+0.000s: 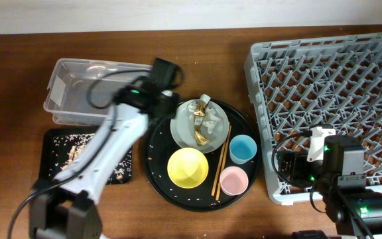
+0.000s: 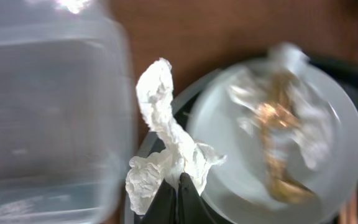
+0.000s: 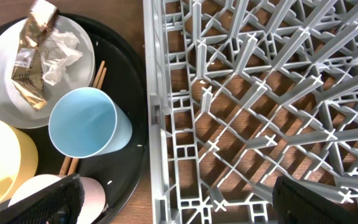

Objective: Sort waste into correct bins and load items into the dishwasher rack
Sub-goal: 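Grasp the tissue and wrapper on the white plate with left gripper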

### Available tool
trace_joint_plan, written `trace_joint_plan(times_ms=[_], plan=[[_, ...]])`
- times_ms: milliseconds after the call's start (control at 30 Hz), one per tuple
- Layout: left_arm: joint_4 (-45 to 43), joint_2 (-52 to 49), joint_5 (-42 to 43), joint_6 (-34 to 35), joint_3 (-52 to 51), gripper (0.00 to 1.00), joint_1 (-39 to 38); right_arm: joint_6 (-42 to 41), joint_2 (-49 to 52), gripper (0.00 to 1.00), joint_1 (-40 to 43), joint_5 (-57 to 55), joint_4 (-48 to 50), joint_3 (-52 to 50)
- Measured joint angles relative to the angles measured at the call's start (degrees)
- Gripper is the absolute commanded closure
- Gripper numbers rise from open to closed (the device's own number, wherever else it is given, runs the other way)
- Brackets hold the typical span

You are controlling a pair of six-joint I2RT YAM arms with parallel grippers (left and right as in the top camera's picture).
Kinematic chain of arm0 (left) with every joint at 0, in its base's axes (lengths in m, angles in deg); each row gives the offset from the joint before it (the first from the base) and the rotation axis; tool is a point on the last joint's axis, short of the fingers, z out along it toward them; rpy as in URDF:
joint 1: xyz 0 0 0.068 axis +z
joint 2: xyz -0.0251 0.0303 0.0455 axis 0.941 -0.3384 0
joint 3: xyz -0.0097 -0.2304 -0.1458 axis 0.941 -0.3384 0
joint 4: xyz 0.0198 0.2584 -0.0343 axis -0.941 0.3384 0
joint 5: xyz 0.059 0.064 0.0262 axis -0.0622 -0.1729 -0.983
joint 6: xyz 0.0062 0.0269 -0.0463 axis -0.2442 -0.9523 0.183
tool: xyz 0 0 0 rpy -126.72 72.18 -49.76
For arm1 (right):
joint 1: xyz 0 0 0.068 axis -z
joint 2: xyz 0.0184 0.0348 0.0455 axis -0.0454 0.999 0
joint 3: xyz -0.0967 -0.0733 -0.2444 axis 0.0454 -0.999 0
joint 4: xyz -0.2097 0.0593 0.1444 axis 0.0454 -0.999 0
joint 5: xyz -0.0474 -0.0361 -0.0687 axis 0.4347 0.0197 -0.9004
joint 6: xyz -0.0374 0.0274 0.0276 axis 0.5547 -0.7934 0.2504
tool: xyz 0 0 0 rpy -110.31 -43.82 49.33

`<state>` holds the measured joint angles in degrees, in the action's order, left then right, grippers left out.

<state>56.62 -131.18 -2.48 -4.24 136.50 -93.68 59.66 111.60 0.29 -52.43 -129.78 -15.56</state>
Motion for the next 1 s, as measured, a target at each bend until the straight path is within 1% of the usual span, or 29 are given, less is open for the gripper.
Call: trace_joint_plan(times_ms=[33,67,133,167,200,233,300,333,367,433,500,533,633,767,800,833,867,900,933,967,1000], plan=[[0.0,0.7,-0.3,0.0,0.1,0.99,3.2,0.0,0.0,0.02,0.0,0.0,0.0,0.0],[0.0,0.7,-0.7,0.0,0.1,0.89,5.0,0.0,0.0,0.02,0.0,0.0,0.0,0.0],[-0.4,0.6,-0.6,0.1,0.1,0.59,8.6,0.0,0.0,0.02,0.0,0.0,0.0,0.0],[-1.0,0.6,-0.7,0.1,0.1,0.41,10.4,0.0,0.0,0.02,0.0,0.0,0.0,0.0],[-1.2,0.6,-0.7,0.0,0.1,0.33,12.0,0.0,0.0,0.02,0.0,0.0,0.0,0.0],[-1.3,0.6,-0.8,0.0,0.1,0.32,13.8,0.0,0.0,0.02,0.0,0.0,0.0,0.0],[-1.3,0.6,0.1,0.2,0.1,0.32,14.4,0.0,0.0,0.02,0.0,0.0,0.0,0.0],[-1.3,0.6,1.7,0.2,0.1,0.32,14.3,0.0,0.0,0.02,0.0,0.0,0.0,0.0],[-1.6,0.6,6.0,0.2,0.1,0.32,13.7,0.0,0.0,0.02,0.0,0.0,0.0,0.0],[-2.8,0.6,11.1,0.2,0.1,0.32,11.6,0.0,0.0,0.02,0.0,0.0,0.0,0.0],[-5.2,0.6,13.7,0.2,0.1,0.3,7.6,0.0,0.0,0.02,0.0,0.0,0.0,0.0],[-6.7,0.5,15.2,0.2,0.1,0.28,4.3,0.0,0.0,0.02,0.0,0.0,0.0,0.0],[-10.8,-2.7,16.7,0.2,0.1,0.28,-1.6,0.0,0.0,0.02,0.0,0.0,0.0,0.0],[-13.6,-13.3,17.1,0.2,0.1,0.28,-6.4,0.0,0.0,0.02,0.0,0.0,0.0,0.0],[-13.7,-15.1,17.1,0.2,0.1,0.38,-7.0,0.0,0.0,0.02,0.0,0.0,0.0,0.0],[-13.7,-17.2,17.3,0.2,0.1,0.58,-7.3,0.0,0.0,0.02,0.0,0.0,0.0,0.0],[-13.7,-18.6,17.3,0.2,0.0,0.71,-7.3,0.0,0.0,0.02,0.0,0.0,0.0,0.0],[-13.6,-19.1,17.3,0.3,0.0,0.81,-7.3,0.0,0.0,0.01,0.0,0.0,0.0,0.0],[-13.4,-19.3,17.3,0.3,0.0,0.96,-7.3,0.0,0.0,0.02,0.0,0.0,0.0,0.0],[-13.4,-19.3,17.3,0.3,0.0,0.99,-7.3,0.0,0.0,0.02,0.0,0.0,0.0,0.0],[-13.4,-19.3,17.3,0.4,0.0,0.99,-7.3,0.0,0.0,0.02,0.0,0.0,0.0,0.0]])
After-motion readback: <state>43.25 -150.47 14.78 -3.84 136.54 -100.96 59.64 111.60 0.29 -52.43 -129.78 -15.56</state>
